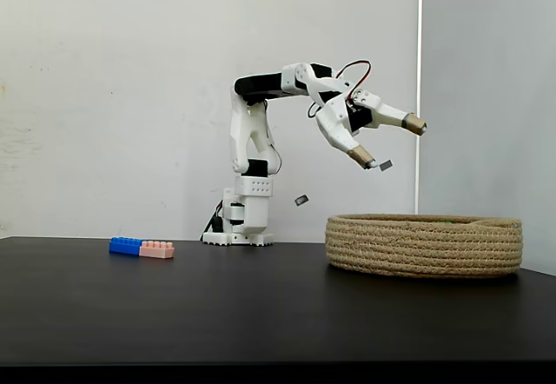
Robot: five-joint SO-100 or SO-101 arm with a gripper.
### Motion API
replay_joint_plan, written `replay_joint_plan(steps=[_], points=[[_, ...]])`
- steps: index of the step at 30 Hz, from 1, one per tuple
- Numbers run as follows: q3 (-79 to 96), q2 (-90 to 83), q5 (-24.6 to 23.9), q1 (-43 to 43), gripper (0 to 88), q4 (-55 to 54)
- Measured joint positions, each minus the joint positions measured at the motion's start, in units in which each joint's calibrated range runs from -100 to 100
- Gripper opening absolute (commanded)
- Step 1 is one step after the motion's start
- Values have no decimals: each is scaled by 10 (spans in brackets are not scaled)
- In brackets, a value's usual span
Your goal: Place the lego blocks in the tray
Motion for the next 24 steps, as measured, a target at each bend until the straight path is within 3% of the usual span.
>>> replay_joint_plan(steps=[6, 11, 17, 24], points=[[1, -36, -23, 99, 363, 93], [36, -56, -24, 262, 335, 180], [18, -4, -63, 450, 348, 266], [-52, 106, -128, 542, 333, 322]])
